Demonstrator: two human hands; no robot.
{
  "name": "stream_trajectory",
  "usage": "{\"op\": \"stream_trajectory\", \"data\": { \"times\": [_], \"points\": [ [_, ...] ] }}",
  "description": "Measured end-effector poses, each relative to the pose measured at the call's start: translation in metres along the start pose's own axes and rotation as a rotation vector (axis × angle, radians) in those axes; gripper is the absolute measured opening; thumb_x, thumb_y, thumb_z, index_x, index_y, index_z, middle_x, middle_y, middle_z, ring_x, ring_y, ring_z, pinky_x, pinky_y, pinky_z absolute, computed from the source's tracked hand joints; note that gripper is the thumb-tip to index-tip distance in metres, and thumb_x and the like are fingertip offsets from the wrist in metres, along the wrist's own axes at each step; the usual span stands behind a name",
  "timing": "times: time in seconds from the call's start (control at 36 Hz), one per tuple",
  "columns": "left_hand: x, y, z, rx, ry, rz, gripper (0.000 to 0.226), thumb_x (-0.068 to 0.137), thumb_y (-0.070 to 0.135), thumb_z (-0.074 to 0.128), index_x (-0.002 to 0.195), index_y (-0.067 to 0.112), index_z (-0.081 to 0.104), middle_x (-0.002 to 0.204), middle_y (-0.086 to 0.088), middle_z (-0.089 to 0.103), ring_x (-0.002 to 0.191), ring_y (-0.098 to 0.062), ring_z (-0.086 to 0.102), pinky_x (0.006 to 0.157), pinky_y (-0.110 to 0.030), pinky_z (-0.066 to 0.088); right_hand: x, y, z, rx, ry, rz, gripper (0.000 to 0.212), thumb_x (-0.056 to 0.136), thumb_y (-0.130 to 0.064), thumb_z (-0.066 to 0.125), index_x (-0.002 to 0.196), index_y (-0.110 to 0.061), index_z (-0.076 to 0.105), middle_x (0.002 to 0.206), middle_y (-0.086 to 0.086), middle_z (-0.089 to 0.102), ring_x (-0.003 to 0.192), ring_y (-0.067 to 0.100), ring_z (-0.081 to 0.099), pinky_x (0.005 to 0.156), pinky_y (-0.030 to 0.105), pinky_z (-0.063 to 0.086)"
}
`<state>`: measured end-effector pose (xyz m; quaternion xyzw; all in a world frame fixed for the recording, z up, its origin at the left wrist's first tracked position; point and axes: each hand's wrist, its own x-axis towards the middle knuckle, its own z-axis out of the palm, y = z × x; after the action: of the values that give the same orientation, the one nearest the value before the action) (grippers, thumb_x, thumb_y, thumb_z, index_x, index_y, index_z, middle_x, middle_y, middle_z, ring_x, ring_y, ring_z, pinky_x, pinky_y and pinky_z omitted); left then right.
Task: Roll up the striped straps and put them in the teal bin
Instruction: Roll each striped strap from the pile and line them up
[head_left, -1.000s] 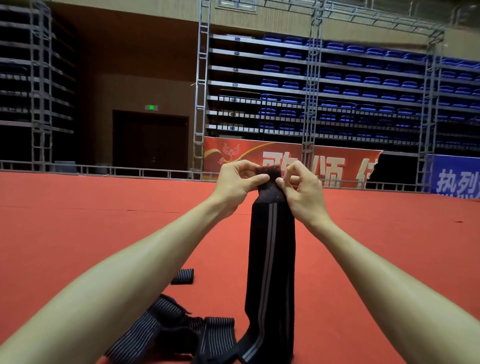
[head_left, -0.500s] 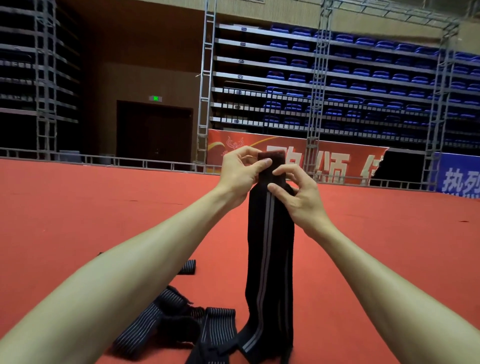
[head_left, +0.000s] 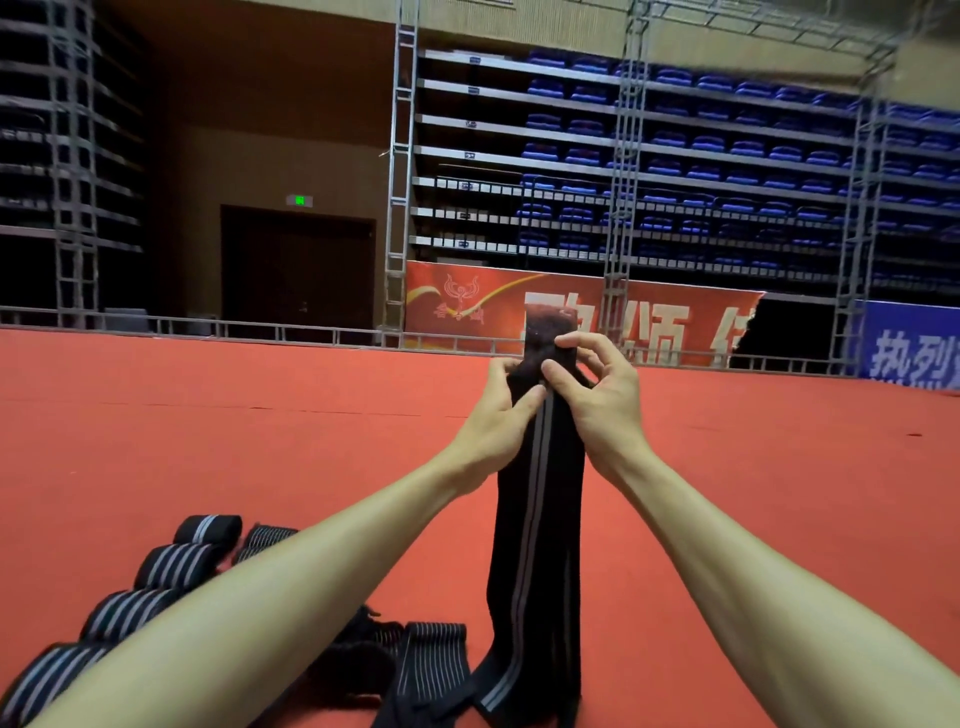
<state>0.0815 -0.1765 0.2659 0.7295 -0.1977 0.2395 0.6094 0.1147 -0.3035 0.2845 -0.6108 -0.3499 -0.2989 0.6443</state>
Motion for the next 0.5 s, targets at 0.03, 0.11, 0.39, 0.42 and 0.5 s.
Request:
{"op": "stream_trajectory", "data": {
  "times": [0.03,0.11,0.39,0.42,0.5],
  "points": [
    [0.002,0.0,0.001,-0.007,0.016,-0.007,0.02,0.104,0.024,0.047,0.121,0.021,0.037,0.125,-0.008,0.056,0.115,-0.018,0.06,0.097,-0.036,0.052,-0.001,0.001,0.0,0.009,0.0,0.009,0.023,0.085,0.001,0.071,0.102,-0.013,0.064,0.103,-0.007,0.066,0.096,-0.01,0.06,0.081,0.01,0.046],
    [0.007,0.002,0.002,-0.015,0.062,-0.03,0.028,0.103,0.029,0.05,0.124,0.019,0.035,0.124,-0.011,0.058,0.113,-0.022,0.062,0.099,-0.045,0.051,-0.001,0.002,0.002,0.006,-0.014,0.008,0.027,0.085,0.0,0.07,0.104,-0.017,0.061,0.107,0.001,0.065,0.102,0.007,0.061,0.085,0.025,0.053],
    [-0.002,-0.006,-0.008,-0.156,-0.107,-0.111,0.063,0.09,-0.009,0.057,0.134,0.022,0.024,0.111,-0.012,0.062,0.095,-0.02,0.066,0.08,-0.033,0.054,0.018,-0.007,-0.006,-0.13,-0.054,-0.037,0.03,0.083,-0.002,0.073,0.099,-0.025,0.062,0.103,-0.01,0.066,0.105,0.001,0.061,0.103,0.027,0.045],
    [-0.007,-0.01,-0.01,-0.136,-0.152,-0.13,0.065,0.091,-0.011,0.055,0.137,0.021,0.023,0.105,-0.012,0.064,0.09,-0.018,0.067,0.077,-0.031,0.055,0.02,-0.006,-0.007,-0.132,-0.037,-0.033,0.032,0.083,-0.005,0.074,0.097,-0.03,0.062,0.106,-0.005,0.067,0.108,0.012,0.062,0.104,0.036,0.047],
    [-0.02,-0.024,-0.01,-0.029,-0.155,-0.154,0.058,0.094,-0.004,0.057,0.14,0.017,0.029,0.102,-0.014,0.068,0.091,-0.021,0.071,0.081,-0.035,0.057,0.019,-0.006,-0.008,-0.148,-0.009,-0.021,0.033,0.081,-0.011,0.076,0.095,-0.038,0.063,0.11,0.005,0.069,0.111,0.026,0.063,0.101,0.048,0.049]
  ]
}}
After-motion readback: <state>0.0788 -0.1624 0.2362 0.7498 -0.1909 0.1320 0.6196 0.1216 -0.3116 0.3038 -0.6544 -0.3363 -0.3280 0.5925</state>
